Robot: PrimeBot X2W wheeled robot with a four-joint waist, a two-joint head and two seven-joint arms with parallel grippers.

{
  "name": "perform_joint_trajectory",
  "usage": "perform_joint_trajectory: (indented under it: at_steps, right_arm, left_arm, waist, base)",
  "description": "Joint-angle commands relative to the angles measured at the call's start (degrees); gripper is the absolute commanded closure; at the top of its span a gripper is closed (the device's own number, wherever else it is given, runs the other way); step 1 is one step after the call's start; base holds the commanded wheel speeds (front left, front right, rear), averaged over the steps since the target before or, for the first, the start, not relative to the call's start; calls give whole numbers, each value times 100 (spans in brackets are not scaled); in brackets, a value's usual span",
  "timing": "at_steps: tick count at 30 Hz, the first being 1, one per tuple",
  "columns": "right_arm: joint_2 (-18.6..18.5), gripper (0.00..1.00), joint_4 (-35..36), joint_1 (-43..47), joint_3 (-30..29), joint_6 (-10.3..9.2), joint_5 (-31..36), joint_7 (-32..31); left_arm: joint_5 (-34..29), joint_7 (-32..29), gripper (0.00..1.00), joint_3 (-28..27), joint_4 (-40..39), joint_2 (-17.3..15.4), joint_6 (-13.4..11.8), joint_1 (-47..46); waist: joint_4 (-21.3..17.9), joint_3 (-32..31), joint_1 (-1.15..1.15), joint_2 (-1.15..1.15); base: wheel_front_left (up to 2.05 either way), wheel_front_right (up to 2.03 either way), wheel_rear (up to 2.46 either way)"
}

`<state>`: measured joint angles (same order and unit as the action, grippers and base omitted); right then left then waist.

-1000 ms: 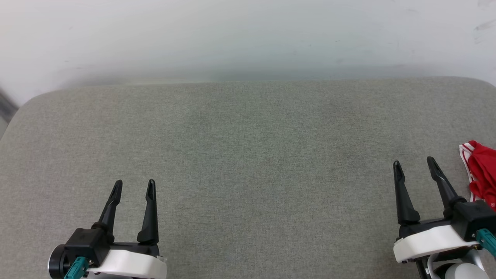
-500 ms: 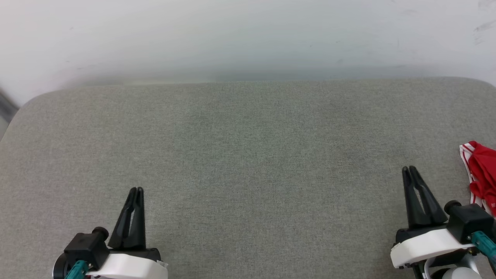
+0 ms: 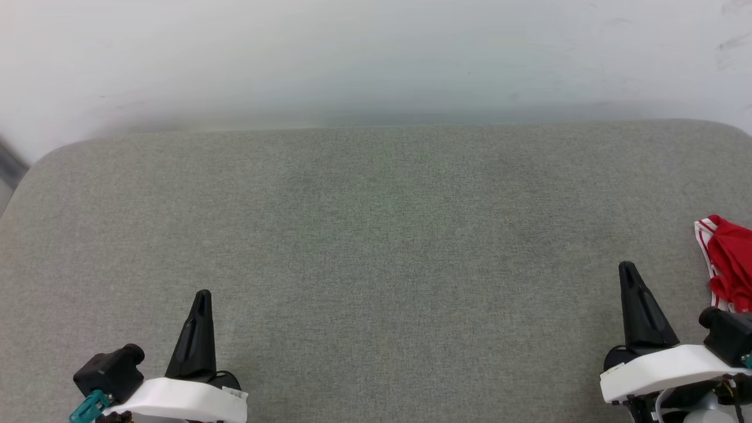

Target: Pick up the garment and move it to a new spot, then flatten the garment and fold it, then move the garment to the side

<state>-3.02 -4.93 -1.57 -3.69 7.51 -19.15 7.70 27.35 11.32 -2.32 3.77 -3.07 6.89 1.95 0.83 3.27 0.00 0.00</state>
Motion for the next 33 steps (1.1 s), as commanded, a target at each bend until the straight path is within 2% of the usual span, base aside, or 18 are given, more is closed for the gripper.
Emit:
perform_joint_trajectory:
  at_steps: [1, 33]
  right_arm:
    - [3, 100, 46, -148, -26, -1, -273, -41]
    - [9, 100, -338, -301, -137, -1, -3156, -612]
  left_arm:
    - [247, -49, 100, -21, -33, -49, 12, -155]
    - [2878, -691, 100, -101, 392, -94, 37, -441]
  waist:
    - [-1, -4, 0, 0]
    - [-25, -94, 0, 0]
  base:
    - [0, 0, 0]
    - [0, 0, 0]
